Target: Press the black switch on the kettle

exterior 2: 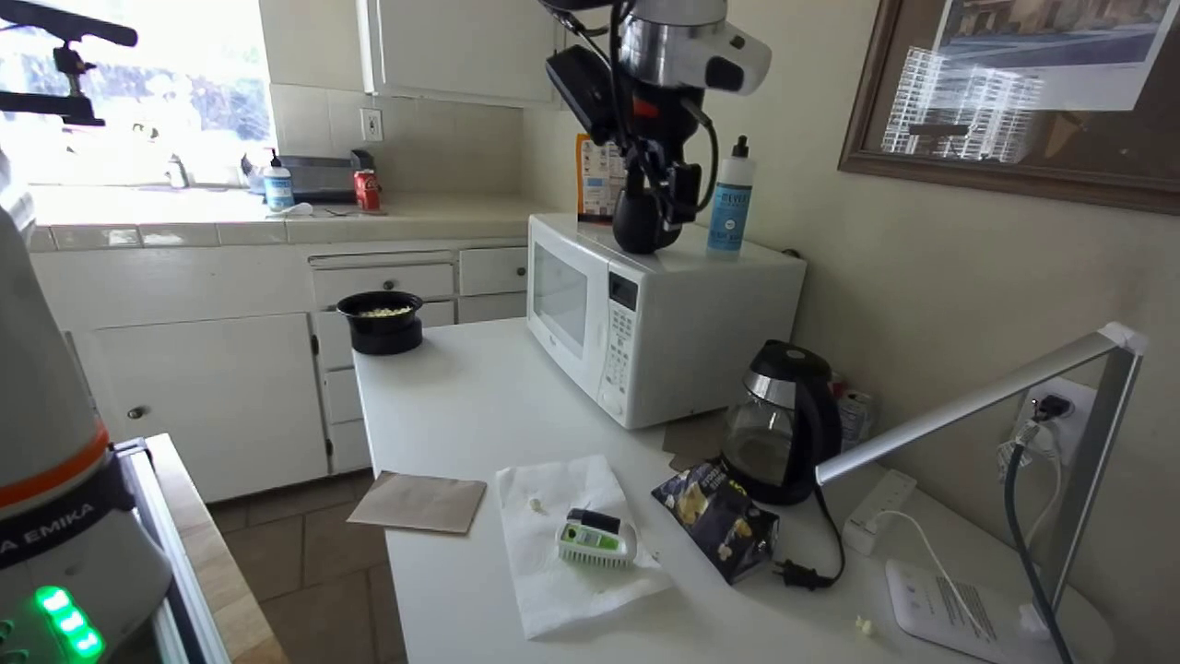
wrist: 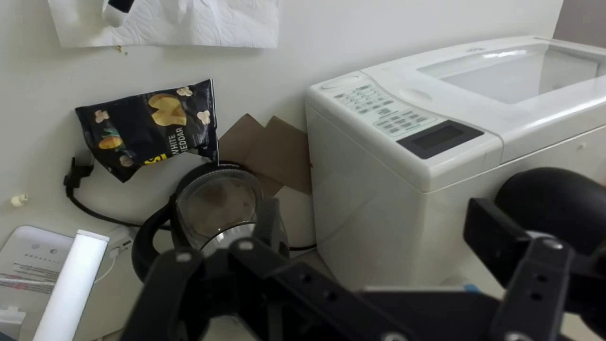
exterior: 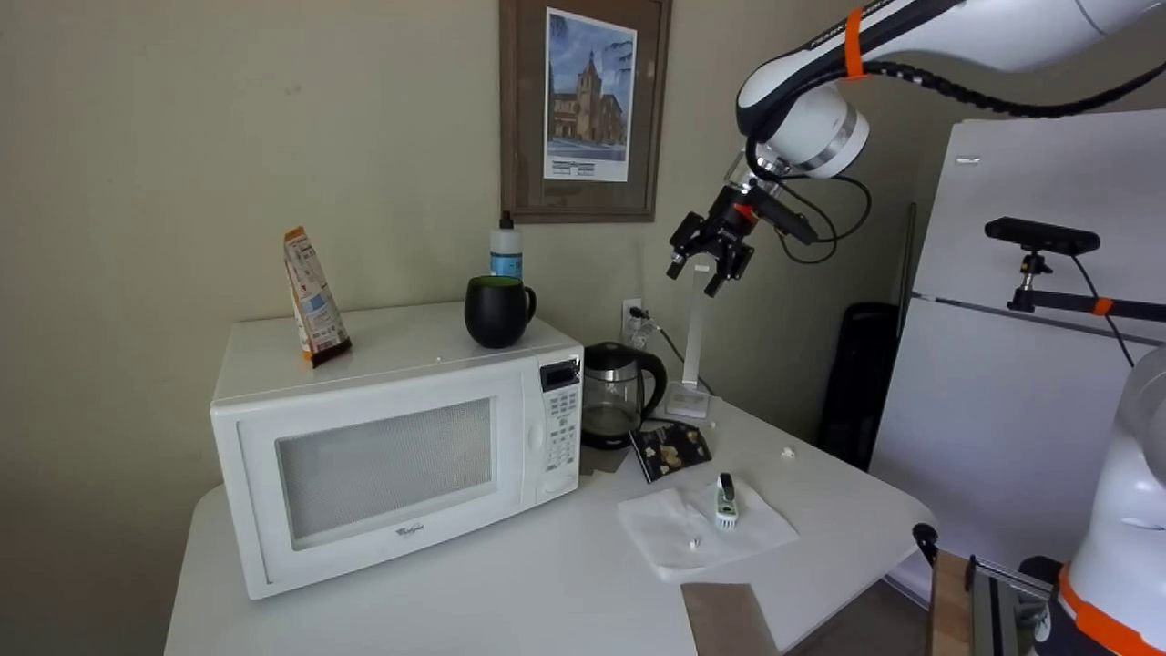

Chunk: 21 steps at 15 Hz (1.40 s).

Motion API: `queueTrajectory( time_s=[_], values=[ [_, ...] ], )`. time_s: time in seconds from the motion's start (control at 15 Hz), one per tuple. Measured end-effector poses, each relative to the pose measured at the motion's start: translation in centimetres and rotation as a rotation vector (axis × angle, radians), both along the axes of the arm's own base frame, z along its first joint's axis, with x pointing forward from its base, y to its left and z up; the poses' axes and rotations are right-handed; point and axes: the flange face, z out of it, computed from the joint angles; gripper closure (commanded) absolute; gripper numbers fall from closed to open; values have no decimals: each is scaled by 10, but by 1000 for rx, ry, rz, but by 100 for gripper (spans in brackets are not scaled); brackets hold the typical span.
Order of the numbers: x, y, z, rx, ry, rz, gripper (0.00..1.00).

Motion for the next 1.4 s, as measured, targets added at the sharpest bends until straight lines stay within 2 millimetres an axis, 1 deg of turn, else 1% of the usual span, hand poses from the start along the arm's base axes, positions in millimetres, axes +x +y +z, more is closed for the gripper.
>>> queueTrajectory(
  time_s=[0.27,0.47,0.67,0.87,0.93,1.0,1.4],
  values=[
    [43,-44,-30,61,2,-104,0],
    [66,-78,-47,61,5,-163,0],
    [75,-115,-65,50,19,-215,0],
    [74,-148,-85,46,41,-267,0],
    [73,-153,-91,46,48,-273,0],
    [73,-154,-92,47,48,-273,0],
    [76,-149,-85,48,37,-263,0]
  ],
)
